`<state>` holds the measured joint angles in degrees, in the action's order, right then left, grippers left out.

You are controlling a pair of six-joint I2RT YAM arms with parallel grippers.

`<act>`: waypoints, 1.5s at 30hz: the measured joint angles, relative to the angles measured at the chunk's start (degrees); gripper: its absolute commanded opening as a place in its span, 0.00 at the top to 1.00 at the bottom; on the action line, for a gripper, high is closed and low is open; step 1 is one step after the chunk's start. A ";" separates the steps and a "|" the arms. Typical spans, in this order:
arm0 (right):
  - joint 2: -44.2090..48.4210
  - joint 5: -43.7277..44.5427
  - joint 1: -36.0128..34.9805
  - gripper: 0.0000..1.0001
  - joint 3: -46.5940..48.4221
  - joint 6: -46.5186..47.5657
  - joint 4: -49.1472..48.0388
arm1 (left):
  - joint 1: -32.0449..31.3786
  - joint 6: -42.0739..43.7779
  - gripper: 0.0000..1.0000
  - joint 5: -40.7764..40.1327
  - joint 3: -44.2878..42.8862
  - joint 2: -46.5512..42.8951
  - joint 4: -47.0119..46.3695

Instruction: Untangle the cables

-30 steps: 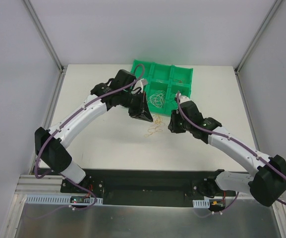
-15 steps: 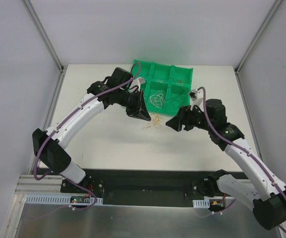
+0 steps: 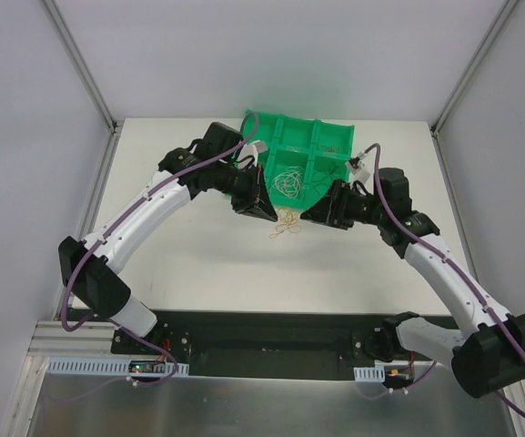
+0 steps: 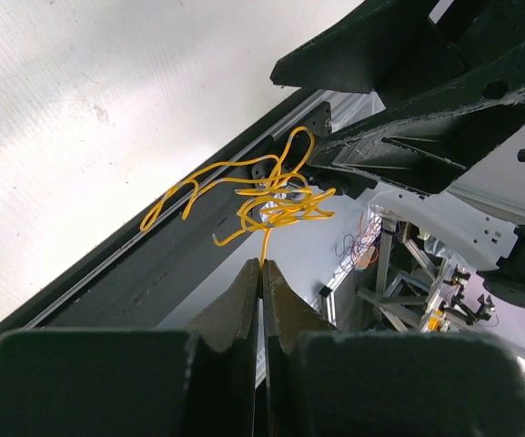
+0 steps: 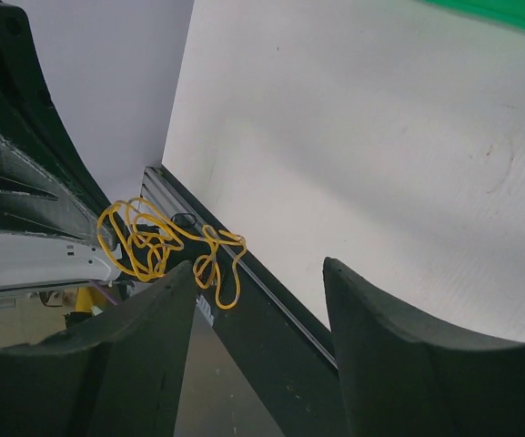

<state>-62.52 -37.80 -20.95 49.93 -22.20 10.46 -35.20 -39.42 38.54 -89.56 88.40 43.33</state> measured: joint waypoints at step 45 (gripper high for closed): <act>-11.10 55.15 -3.32 0.50 -2.56 14.25 22.95 | 12.68 2.82 1.00 -10.29 -6.21 -12.07 2.14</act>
<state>-73.63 17.34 -24.27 47.37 -7.94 33.41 -22.52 -36.60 28.25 -95.77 76.34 45.47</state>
